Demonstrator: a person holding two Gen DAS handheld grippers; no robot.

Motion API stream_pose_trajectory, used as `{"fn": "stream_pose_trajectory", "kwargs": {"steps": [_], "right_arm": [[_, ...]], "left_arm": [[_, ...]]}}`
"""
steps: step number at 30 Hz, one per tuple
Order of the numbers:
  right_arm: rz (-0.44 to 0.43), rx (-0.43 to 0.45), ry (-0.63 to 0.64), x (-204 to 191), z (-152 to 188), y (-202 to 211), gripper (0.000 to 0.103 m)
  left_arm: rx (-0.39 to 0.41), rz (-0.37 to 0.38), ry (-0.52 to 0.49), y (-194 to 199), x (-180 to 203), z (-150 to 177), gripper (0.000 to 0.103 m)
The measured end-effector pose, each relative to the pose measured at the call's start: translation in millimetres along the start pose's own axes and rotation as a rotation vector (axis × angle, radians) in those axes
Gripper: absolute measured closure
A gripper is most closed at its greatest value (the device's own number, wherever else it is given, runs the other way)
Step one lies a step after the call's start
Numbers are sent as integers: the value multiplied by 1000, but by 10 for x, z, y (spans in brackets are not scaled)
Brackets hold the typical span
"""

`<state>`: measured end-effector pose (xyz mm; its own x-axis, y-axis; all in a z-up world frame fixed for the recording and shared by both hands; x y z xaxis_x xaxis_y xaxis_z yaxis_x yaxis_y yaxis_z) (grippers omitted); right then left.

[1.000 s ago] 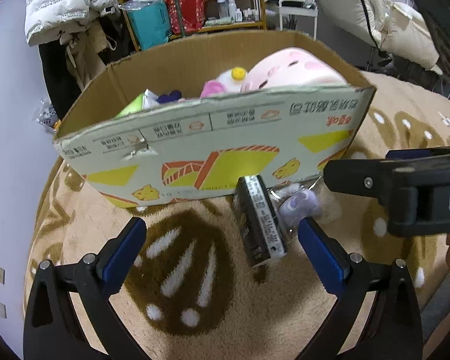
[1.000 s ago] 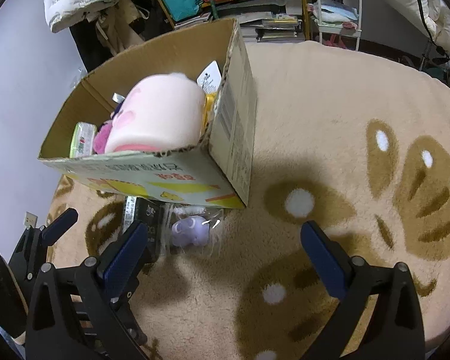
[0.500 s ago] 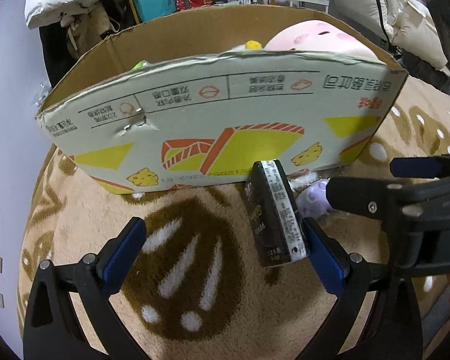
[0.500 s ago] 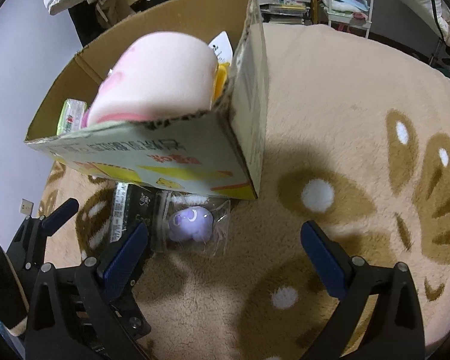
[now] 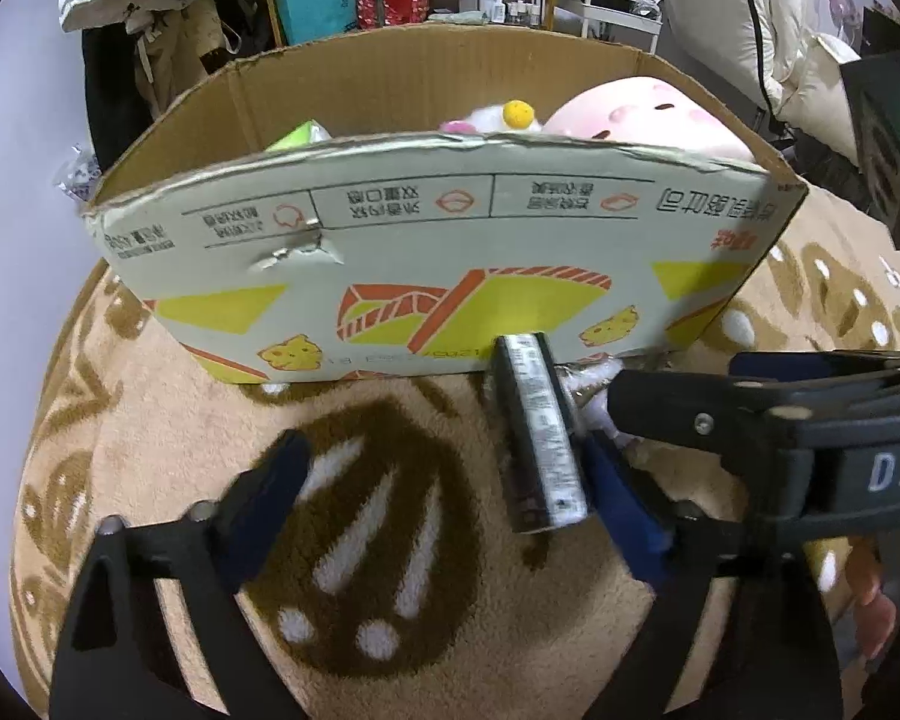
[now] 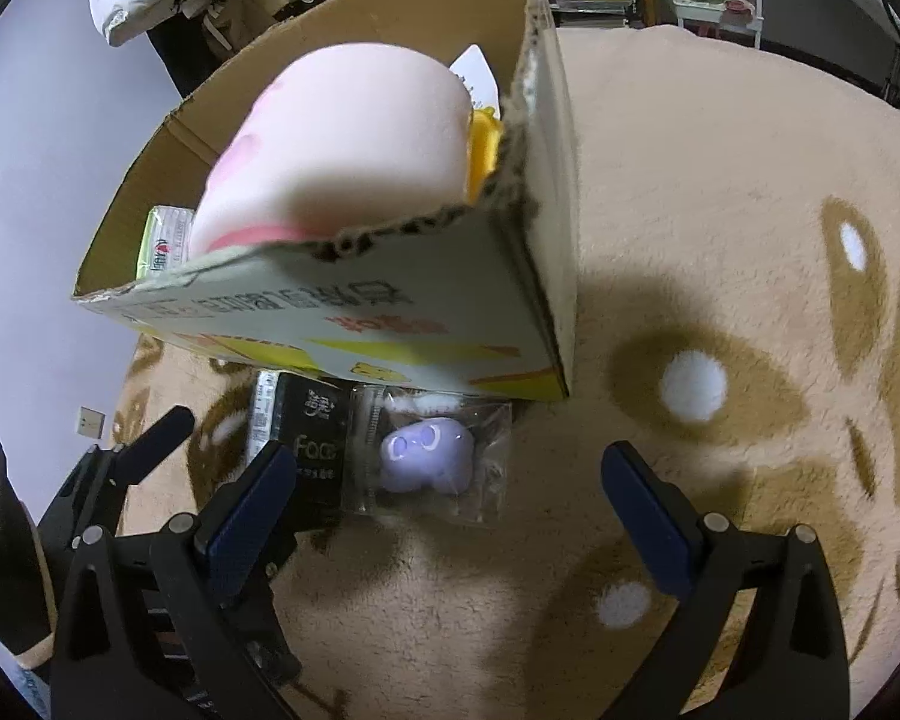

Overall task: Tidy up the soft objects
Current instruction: 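Grasp the black 'Face' tissue pack with the left tool while the right tool approaches the bagged purple plush, then grasp the clear bag with the purple plush with the right tool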

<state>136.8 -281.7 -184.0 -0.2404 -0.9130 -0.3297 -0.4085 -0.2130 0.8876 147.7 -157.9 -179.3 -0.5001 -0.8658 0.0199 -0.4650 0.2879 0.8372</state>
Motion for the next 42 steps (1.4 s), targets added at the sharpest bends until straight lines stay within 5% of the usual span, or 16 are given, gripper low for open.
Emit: {"fn": "stream_pose_trajectory", "kwargs": {"steps": [3, 6, 9, 25, 42], "right_arm": [[-2, -16, -2, -1, 9, -38, 0], [0, -24, 1, -33, 19, -76, 0], [-5, -29, 4, -57, 17, -104, 0], [53, -54, 32, -201, 37, -333, 3], [260, 13, 130, -476, 131, -577, 1]], "left_arm": [[-15, 29, 5, -20, 13, 37, 36], [-60, 116, 46, -48, 7, 63, 66], [-69, 155, 83, -33, -40, 76, 80], [-101, -15, 84, 154, -394, 204, 83], [-118, -33, 128, 222, -594, 276, 83]]}}
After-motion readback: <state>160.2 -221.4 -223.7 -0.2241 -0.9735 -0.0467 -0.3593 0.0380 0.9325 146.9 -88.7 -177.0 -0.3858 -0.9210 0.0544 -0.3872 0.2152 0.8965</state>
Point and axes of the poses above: each gripper's, at about its wrist camera, not at the fingertips, and y roughly against the way its jaws point, x to its right, z to its underside, the point moved 4 cm from there along -y, roughly the way its jaws point, and after that the axes turned 2 degrees about z, right-handed, at the moved point
